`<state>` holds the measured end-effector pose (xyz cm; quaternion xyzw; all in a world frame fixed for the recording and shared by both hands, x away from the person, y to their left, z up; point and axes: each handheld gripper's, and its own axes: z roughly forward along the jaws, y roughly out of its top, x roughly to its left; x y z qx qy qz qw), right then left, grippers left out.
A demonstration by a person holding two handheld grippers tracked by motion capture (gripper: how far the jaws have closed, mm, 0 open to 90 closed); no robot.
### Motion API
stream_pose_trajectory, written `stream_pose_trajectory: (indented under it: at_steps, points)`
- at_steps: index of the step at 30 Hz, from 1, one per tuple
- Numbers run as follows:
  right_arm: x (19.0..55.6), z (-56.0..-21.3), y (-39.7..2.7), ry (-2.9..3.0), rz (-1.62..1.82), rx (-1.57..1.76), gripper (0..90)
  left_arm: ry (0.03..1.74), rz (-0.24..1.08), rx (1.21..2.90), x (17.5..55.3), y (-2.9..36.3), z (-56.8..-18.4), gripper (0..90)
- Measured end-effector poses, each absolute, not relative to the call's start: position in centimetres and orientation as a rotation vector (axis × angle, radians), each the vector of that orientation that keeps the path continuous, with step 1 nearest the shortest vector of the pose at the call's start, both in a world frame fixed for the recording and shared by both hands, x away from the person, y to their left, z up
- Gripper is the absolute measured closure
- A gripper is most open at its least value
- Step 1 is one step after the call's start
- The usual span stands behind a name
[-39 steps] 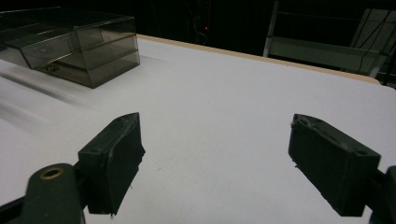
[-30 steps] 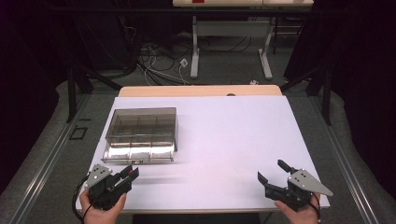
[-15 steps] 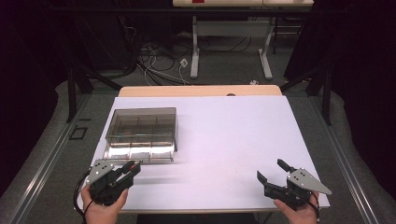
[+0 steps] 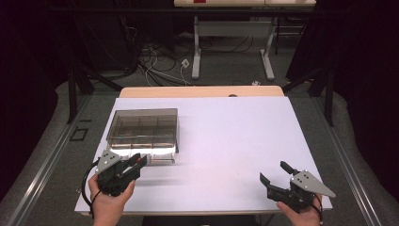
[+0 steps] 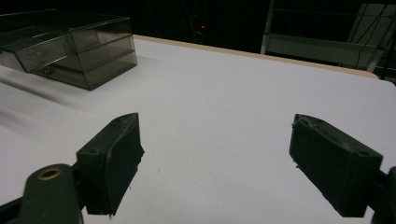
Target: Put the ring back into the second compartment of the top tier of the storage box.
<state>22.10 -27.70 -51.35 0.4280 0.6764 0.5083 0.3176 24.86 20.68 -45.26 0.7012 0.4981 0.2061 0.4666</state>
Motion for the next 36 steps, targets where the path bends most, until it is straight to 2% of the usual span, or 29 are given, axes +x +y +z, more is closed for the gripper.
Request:
stream_pose_trajectory:
  at_steps: [17,36]
  points:
    - [22.3,-51.4,-27.6,1.777,1.356,1.134,16.3,1.249,0.516,1.72,26.6,21.0,-44.5,70.6]
    - [22.4,-51.4,-27.6,1.779,1.357,1.125,16.3,1.304,0.467,1.763,29.0,21.5,-43.9,70.6]
